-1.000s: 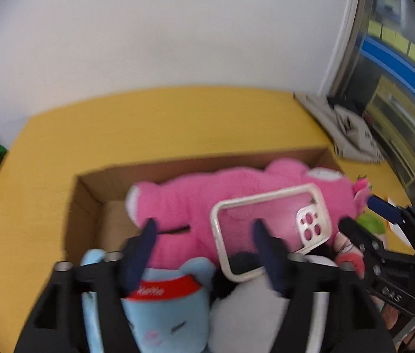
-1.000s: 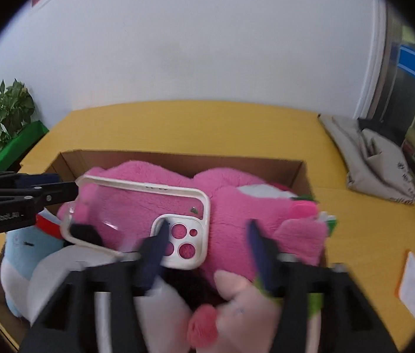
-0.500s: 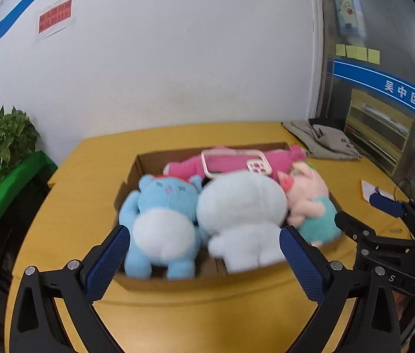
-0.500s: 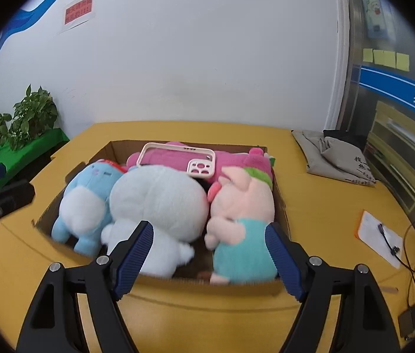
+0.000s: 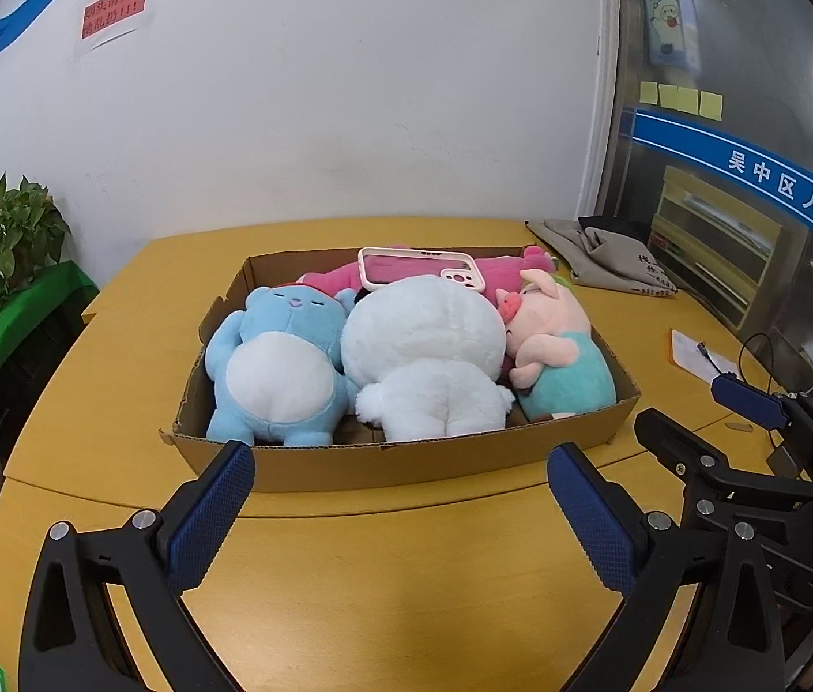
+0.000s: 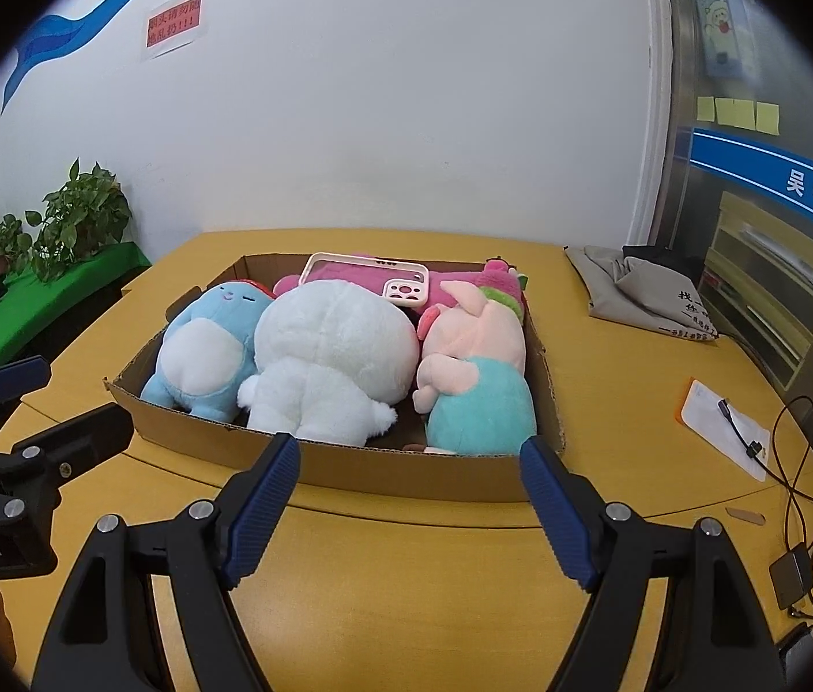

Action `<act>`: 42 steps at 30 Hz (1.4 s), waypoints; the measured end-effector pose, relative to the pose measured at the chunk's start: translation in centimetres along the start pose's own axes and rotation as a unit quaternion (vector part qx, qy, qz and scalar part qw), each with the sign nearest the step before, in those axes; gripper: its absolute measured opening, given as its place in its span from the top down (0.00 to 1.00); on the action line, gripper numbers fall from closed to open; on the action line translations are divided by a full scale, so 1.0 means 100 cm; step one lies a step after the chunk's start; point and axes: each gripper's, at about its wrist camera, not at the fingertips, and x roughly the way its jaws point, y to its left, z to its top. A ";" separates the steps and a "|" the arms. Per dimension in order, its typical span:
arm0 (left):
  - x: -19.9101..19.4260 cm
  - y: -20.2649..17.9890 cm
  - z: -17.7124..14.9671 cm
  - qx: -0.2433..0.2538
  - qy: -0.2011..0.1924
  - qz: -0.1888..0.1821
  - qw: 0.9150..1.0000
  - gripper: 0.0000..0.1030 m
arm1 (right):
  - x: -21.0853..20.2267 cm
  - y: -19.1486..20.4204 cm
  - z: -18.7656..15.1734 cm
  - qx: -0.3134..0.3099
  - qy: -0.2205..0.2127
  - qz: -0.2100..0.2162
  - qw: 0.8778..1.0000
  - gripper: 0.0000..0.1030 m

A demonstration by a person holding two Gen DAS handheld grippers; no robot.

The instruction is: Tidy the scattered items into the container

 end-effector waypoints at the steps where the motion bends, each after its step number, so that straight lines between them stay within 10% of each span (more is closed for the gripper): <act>1: 0.000 0.000 0.000 -0.001 -0.001 0.000 1.000 0.00 | -0.001 0.000 0.000 0.000 -0.001 -0.001 1.000 0.24; 42: 0.017 -0.007 -0.013 -0.017 0.027 -0.023 0.999 0.00 | 0.006 -0.010 -0.014 0.013 0.003 0.007 1.000 0.24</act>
